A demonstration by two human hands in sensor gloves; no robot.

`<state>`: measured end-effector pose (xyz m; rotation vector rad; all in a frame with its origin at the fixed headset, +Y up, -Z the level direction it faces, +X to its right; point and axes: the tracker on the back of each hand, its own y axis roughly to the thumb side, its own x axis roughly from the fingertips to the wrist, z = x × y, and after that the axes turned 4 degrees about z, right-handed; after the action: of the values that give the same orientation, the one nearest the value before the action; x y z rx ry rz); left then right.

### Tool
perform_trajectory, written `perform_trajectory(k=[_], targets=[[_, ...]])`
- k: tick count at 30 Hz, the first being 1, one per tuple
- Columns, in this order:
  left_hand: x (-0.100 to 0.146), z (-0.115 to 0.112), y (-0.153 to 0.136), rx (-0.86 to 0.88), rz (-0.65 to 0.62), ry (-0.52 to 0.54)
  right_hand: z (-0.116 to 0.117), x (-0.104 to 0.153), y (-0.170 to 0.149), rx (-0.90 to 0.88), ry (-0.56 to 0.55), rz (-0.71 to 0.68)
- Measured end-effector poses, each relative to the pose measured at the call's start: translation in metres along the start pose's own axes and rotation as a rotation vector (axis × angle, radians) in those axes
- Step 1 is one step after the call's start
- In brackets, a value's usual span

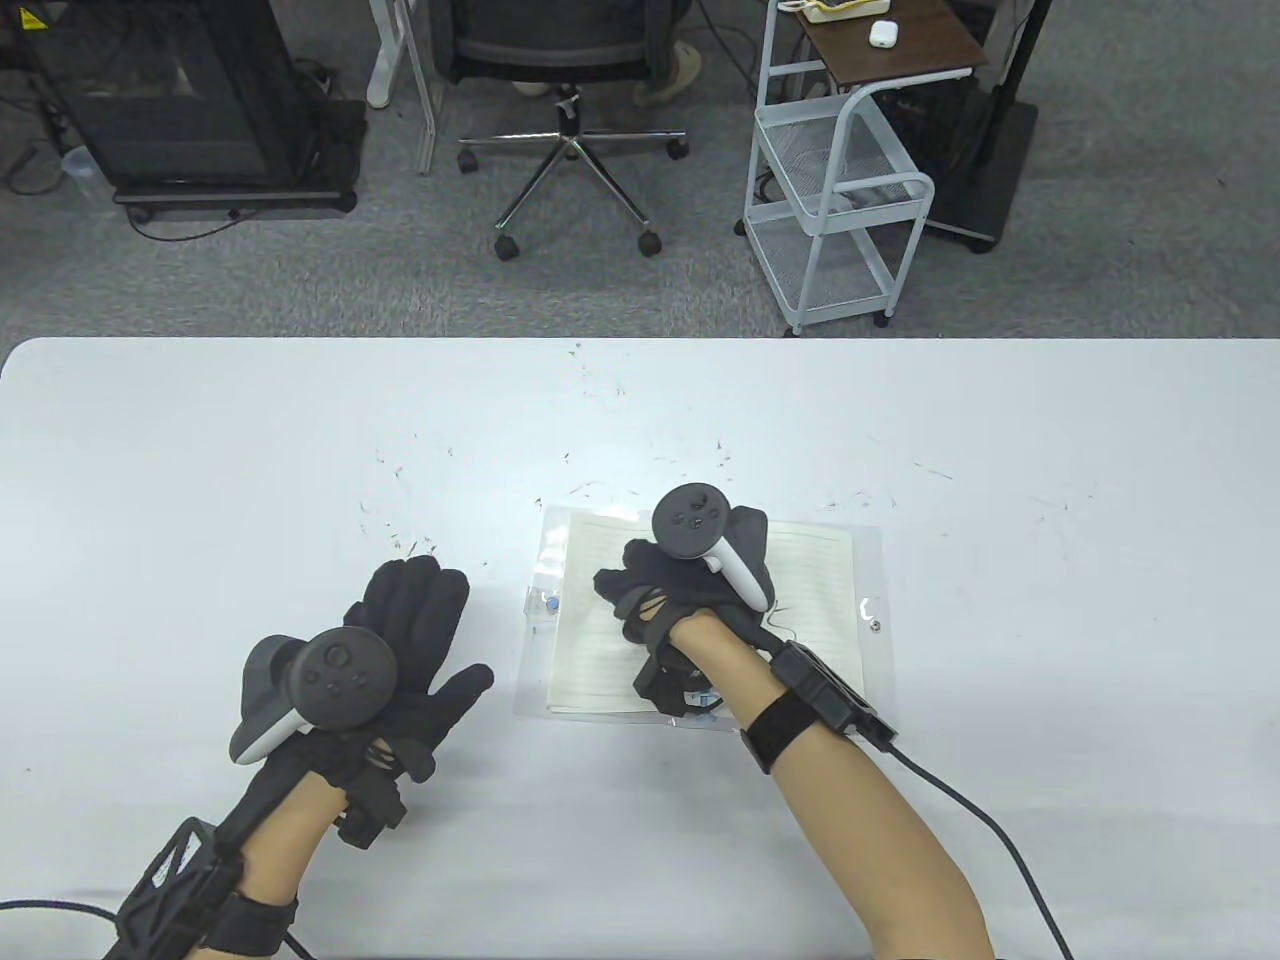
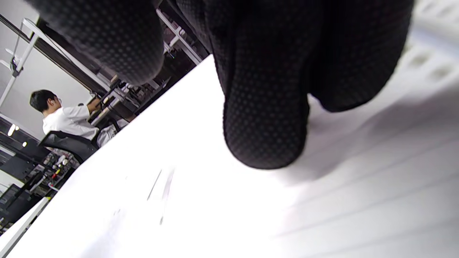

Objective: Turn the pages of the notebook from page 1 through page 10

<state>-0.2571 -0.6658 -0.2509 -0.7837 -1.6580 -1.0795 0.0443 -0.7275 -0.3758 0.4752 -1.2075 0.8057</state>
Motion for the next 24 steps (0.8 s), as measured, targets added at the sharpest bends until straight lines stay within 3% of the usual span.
perform_trajectory(k=[7,14,18,24], targets=[[0.0,0.0,0.0,-0.002,0.004,0.003,-0.052,0.022,-0.047,0.065,-0.152,-0.018],[0.0,0.0,-0.001,0.002,0.013,0.003,-0.061,0.037,-0.095,0.26,-0.179,-0.011],[0.0,0.0,-0.002,0.002,0.018,-0.003,-0.051,0.038,-0.116,0.377,-0.103,0.003],[-0.001,-0.002,-0.001,-0.003,0.022,-0.017,-0.035,0.033,-0.138,0.478,0.1,0.083]])
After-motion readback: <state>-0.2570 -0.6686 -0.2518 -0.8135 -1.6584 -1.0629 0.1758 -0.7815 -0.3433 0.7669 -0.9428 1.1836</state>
